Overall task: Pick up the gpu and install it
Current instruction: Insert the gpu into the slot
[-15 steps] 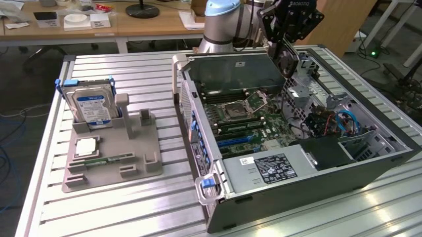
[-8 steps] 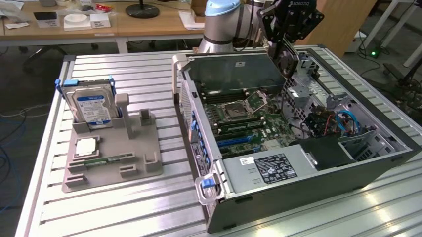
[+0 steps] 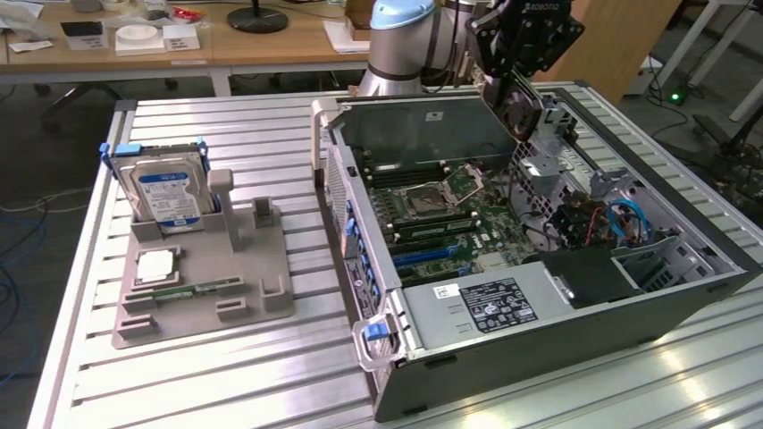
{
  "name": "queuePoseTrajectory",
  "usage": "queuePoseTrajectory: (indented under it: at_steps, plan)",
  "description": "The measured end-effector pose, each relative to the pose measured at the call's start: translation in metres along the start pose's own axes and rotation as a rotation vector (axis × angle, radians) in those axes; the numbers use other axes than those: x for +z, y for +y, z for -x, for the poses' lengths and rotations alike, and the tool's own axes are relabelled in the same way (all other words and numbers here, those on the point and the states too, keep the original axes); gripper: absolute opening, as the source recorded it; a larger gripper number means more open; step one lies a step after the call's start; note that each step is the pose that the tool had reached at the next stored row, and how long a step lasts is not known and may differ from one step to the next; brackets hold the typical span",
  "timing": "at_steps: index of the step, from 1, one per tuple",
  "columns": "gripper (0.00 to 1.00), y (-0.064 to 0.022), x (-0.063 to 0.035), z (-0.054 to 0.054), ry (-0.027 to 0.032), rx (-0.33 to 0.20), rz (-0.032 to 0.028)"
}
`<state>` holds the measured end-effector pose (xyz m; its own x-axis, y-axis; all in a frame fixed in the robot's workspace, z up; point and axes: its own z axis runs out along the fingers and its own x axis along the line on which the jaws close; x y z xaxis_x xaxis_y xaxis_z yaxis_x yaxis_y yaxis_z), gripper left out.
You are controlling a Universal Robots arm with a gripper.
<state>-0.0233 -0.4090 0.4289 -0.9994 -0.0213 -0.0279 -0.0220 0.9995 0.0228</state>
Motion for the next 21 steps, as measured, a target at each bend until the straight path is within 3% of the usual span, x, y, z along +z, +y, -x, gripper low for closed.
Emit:
queuePoseTrajectory:
  at_steps: [21]
  plan:
    - [0.29,0.0000,0.0000,0.0000,0.0071,-0.314,0.0088]
